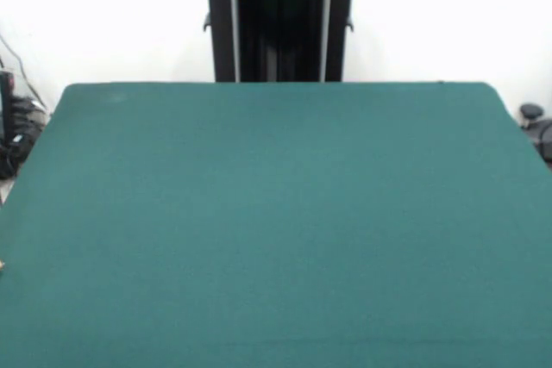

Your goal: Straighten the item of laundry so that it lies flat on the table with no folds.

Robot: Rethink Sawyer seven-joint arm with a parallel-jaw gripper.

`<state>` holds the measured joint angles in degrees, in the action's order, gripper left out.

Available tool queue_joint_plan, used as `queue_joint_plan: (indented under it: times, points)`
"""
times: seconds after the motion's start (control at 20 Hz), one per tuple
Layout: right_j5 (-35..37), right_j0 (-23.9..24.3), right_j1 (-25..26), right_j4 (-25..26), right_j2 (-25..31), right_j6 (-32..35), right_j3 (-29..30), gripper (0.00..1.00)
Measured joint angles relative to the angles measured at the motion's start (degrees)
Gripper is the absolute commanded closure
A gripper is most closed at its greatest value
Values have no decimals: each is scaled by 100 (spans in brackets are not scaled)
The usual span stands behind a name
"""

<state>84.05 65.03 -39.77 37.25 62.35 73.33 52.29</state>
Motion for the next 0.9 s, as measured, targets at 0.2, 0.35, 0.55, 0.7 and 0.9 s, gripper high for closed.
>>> queue_joint_plan:
  times: [0.2,0.35,0.55,0.7,0.9]
  points:
    - [346,-94,312,40,2,-365,-545,100]
    - [582,-132,503,136,1,-596,-888,100]
    - [1020,-175,782,388,3,-967,-1463,100]
    - [1246,-166,895,513,-1,-1148,-1712,100]
    - [1338,37,871,377,-72,-1266,-1560,100]
